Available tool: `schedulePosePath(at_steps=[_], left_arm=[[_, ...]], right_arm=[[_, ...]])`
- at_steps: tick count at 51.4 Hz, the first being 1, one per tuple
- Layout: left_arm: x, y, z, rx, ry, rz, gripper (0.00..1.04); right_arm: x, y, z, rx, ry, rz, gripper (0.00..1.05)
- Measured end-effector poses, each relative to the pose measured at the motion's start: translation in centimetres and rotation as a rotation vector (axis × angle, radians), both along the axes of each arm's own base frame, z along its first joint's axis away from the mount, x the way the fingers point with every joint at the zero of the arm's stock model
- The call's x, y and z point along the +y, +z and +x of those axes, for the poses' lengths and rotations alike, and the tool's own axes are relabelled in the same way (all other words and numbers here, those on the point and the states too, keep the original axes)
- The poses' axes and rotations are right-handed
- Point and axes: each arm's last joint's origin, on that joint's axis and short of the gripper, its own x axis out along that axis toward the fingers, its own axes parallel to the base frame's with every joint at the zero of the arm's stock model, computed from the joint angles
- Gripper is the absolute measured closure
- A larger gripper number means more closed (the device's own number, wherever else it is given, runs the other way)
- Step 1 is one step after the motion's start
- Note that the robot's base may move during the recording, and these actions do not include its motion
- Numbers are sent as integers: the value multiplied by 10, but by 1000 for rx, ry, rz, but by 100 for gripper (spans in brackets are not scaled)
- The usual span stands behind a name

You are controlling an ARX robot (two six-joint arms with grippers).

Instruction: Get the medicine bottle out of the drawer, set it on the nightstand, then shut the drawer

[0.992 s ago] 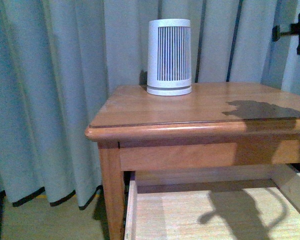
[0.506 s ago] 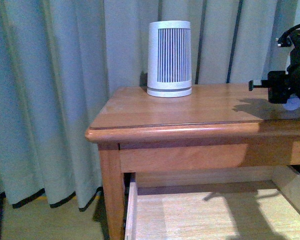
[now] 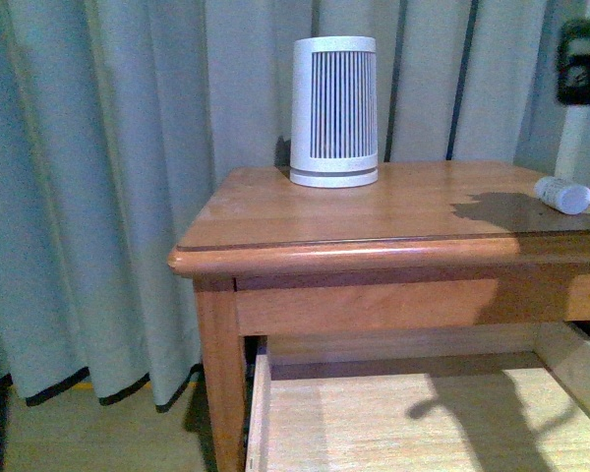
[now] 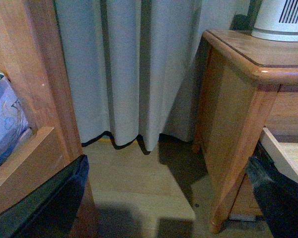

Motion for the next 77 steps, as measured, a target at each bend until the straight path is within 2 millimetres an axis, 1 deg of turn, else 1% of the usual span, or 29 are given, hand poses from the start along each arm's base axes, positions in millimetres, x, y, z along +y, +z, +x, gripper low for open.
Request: schedulePosePath(at_steps=[3, 4, 7, 10, 14, 15, 16, 17, 18, 22, 23, 24, 25, 29, 30, 34, 38, 43, 50, 56, 65, 67, 68, 70, 71, 73, 77], left_arm=[[0, 0, 0, 0, 0, 0, 7], [0, 0, 0, 0, 0, 0, 7], [0, 0, 0, 0, 0, 0, 7], [0, 0, 0, 0, 0, 0, 7], [0, 0, 0, 0, 0, 0, 7], [0, 0, 0, 0, 0, 0, 7], [0, 0, 0, 0, 0, 0, 7], [0, 0, 0, 0, 0, 0, 7], [0, 0, 0, 0, 0, 0, 7], [0, 0, 0, 0, 0, 0, 7], [0, 0, 0, 0, 0, 0, 7], [0, 0, 0, 0, 0, 0, 7], [0, 0, 0, 0, 0, 0, 7], [0, 0, 0, 0, 0, 0, 7], [0, 0, 0, 0, 0, 0, 7], [0, 0, 0, 0, 0, 0, 7], [0, 0, 0, 0, 0, 0, 7], [0, 0, 0, 0, 0, 0, 7], [0, 0, 0, 0, 0, 0, 7], [0, 0, 0, 0, 0, 0, 7], [0, 0, 0, 0, 0, 0, 7], [0, 0, 0, 0, 0, 0, 7], [0, 0, 0, 0, 0, 0, 7], [0, 0, 0, 0, 0, 0, 7], [0, 0, 0, 0, 0, 0, 7], [0, 0, 0, 0, 0, 0, 7], [0, 0, 0, 0, 0, 0, 7]], right_arm=[[-6, 9, -30, -40, -11, -7, 7], [-6, 10, -35, -43, -13, -9, 7], [-11, 10, -68, -62, -15, -14, 7], [-13, 4, -96, -67, -3, -8, 7], [-15, -11, -137, -76, 12, -9, 7], [-15, -14, -142, -73, 14, -9, 7], [-15, -19, -152, -68, 20, -7, 7], [-14, -29, -166, -48, 28, -7, 7], [-14, -33, -170, -42, 32, -8, 7], [-9, -65, -202, 31, 65, 7, 7], [-8, -70, -205, 43, 67, 9, 7], [-6, -83, -215, 77, 75, 13, 7], [-4, -92, -221, 100, 81, 15, 7], [4, -126, -240, 191, 104, 30, 7], [5, -130, -242, 202, 104, 33, 7], [11, -158, -252, 270, 112, 26, 7], [17, -178, -254, 317, 137, 21, 7], [20, -192, -250, 335, 156, 11, 7], [23, -198, -232, 312, 159, -1, 7], [28, -205, -208, 285, 168, -32, 7], [34, -215, -162, 257, 202, -96, 7], [34, -217, -146, 242, 195, -105, 7], [34, -217, -141, 238, 192, -107, 7], [32, -218, -123, 224, 179, -116, 7], [32, -218, -118, 222, 175, -121, 7], [29, -219, -101, 215, 161, -129, 7], [26, -220, -76, 204, 148, -145, 7]])
